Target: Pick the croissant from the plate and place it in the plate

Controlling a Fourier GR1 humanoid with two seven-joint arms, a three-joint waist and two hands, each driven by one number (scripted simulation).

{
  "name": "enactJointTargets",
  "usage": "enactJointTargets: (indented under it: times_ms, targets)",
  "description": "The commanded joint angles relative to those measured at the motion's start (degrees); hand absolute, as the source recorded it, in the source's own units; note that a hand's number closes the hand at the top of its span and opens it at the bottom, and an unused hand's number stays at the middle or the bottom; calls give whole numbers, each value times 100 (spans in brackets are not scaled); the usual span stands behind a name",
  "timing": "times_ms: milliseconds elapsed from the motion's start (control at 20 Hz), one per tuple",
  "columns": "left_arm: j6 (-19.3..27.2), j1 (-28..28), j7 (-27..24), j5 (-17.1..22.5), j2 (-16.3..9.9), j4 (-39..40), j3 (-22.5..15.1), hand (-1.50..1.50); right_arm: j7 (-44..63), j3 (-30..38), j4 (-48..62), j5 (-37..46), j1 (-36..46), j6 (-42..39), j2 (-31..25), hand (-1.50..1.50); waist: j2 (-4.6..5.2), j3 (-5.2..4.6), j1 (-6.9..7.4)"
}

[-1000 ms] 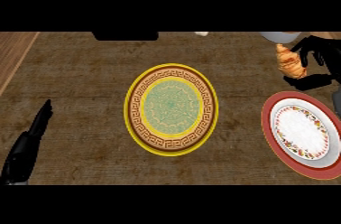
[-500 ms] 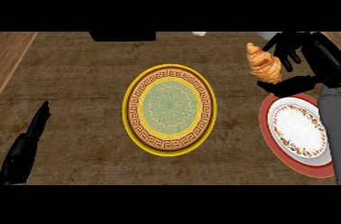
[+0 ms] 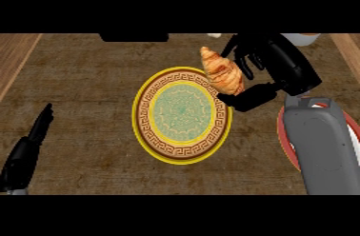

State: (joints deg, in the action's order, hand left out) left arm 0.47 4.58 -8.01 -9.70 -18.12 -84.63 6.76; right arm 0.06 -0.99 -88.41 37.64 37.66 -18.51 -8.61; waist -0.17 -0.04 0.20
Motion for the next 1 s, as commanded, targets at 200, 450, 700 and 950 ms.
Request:
enactJointTargets:
  times_ms: [200,450,700,950]
  targets:
    - [210,-193,234,-283,246,-111,-117,0,548,-828,794,603,146,186,771,150,22,3,18]
    - [-226,-393,170,-39,-61,125,121,0,773,-1527,2078,432,741,891,854,150,38,3,82]
    - [-64,-318,-140,-195,135,234,29,0,591,-1779,3144,-543,886,1180,859,150,66,3,167]
    - [-19,-245,-272,-282,275,329,-46,0,1731,-2469,3496,-1391,1105,2384,860,-150,45,3,183]
